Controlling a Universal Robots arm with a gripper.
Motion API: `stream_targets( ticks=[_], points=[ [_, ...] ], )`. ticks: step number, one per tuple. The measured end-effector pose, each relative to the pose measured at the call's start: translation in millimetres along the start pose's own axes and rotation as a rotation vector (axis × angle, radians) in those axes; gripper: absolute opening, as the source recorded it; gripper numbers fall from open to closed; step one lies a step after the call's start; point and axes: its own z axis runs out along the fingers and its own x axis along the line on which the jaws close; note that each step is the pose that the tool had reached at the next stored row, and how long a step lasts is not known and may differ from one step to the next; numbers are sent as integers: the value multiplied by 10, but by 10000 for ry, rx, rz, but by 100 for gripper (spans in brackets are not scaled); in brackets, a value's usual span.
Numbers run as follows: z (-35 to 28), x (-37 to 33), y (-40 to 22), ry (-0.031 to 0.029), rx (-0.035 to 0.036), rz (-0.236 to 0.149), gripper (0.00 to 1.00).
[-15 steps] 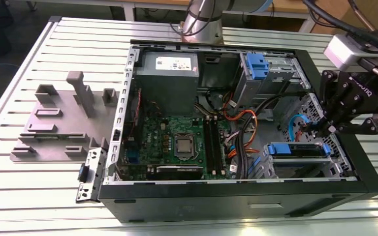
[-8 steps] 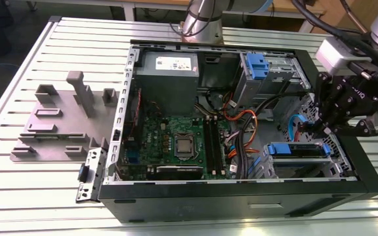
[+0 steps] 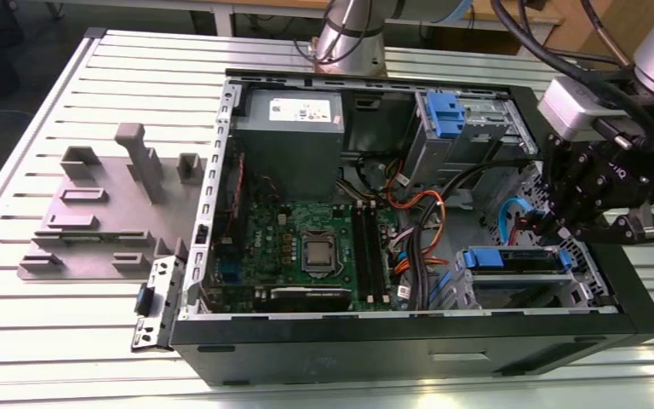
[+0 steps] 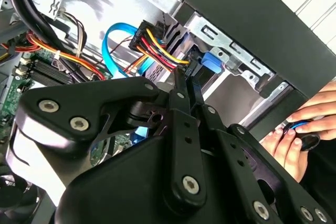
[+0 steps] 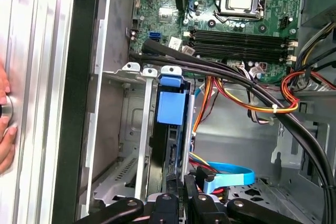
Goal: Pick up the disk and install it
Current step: 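Insert the first disk wire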
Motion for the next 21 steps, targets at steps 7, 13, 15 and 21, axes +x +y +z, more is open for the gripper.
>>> stream_targets(
  ticks=[7, 13, 15, 21],
  points=[
    [27, -4, 28, 7, 25, 487, 16],
    [30, -7, 59, 11, 139, 504, 16],
    [30, -7, 81, 14, 211, 504, 16],
    [35, 23, 123, 24, 346, 513, 16]
  ],
)
